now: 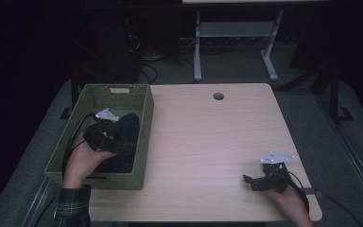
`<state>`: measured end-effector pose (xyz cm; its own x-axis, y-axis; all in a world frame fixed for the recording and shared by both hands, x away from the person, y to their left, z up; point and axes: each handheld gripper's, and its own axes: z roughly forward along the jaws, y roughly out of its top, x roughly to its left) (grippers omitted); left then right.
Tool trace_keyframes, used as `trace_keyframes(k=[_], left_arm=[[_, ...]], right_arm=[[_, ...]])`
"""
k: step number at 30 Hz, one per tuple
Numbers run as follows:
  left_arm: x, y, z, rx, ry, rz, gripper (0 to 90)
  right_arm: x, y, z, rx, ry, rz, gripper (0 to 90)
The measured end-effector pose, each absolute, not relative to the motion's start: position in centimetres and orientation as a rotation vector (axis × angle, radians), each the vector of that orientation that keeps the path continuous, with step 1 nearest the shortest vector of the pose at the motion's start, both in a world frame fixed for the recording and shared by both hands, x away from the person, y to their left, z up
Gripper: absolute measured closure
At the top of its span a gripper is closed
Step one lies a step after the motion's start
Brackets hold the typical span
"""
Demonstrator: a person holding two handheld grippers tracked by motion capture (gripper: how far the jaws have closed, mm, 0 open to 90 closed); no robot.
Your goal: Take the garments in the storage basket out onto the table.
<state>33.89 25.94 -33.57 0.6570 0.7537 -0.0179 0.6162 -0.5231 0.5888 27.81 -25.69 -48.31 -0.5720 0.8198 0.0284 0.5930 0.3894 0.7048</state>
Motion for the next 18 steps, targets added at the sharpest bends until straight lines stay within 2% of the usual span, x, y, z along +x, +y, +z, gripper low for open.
trace_keyframes(k=[18], left_arm=[[34.8, 25.9, -35.9, 2.388, 1.112, 0.269, 13.7]], right_arm=[[27.8, -25.7, -48.3, 1.232, 2.328, 0.981, 2.4]])
